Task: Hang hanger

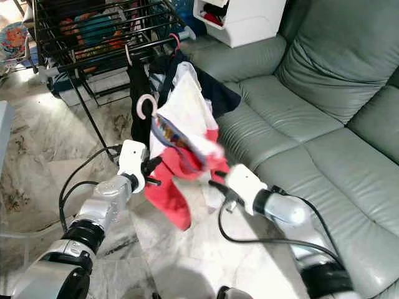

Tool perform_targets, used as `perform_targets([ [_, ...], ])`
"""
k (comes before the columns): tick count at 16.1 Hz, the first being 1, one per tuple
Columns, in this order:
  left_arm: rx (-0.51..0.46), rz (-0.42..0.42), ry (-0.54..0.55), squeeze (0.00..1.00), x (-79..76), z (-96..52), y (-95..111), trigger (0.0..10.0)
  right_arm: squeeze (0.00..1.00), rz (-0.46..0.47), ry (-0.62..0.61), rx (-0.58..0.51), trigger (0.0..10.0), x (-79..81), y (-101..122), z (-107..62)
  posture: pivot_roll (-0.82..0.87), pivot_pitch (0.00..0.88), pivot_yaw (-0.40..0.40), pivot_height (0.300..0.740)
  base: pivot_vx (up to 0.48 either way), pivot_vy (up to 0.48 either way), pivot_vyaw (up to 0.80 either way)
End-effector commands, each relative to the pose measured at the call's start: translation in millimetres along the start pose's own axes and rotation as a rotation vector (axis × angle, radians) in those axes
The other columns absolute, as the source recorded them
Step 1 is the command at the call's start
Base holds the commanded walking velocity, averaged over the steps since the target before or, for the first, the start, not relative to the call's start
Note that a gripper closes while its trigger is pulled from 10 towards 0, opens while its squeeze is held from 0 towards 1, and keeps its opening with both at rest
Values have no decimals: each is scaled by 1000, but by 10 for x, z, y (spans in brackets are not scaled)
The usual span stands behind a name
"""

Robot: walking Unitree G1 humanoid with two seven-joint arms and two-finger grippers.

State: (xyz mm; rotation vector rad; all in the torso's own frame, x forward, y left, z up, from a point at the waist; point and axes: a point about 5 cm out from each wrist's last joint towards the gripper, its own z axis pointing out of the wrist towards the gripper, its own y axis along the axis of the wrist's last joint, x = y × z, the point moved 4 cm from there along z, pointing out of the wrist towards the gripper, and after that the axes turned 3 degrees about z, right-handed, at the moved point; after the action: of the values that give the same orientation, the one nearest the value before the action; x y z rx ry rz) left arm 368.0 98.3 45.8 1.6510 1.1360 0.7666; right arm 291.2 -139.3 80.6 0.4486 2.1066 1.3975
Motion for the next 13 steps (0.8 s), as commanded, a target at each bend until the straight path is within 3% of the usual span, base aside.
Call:
perform_targets([
  [1, -46, 46, 7, 0, 47, 14, 142, 0, 1000, 23, 48, -38, 10000, 46, 107, 10, -71, 0, 48, 740, 0, 0, 0],
  [3, -61, 102, 1, 0, 36, 17, 168, 0, 1000, 30, 78, -11, 10000, 13, 107, -64, -71, 0, 47, 740, 0, 0, 0],
  [6, -35, 165, -59, 0, -59, -33, -7, 0, 1000, 25, 107, 20, 10000, -73, 148, -208, -71, 2, 57, 740, 0, 0, 0],
  [8, -34, 380, -188, 0, -134, -116, -84, 0, 1000, -1, 71, 38, 10000, -217, 156, -286, -71, 5, 59, 740, 0, 0, 0],
  [10, -22, 445, -269, 0, -150, -169, -124, 0, 1000, -70, 27, 78, 10000, -367, 108, -347, -71, 5, 59, 740, 0, 0, 0],
  [11, -26, 523, -323, 0, -161, -207, -130, 0, 1000, -99, 24, 103, 10000, -429, 86, -394, -71, 5, 59, 740, 0, 0, 0],
  [13, -42, 617, -470, 0, -289, -300, -171, 0, 1000, -152, 23, 166, 10000, -575, 14, -461, -74, 10, 68, 740, 0, 0, 0],
])
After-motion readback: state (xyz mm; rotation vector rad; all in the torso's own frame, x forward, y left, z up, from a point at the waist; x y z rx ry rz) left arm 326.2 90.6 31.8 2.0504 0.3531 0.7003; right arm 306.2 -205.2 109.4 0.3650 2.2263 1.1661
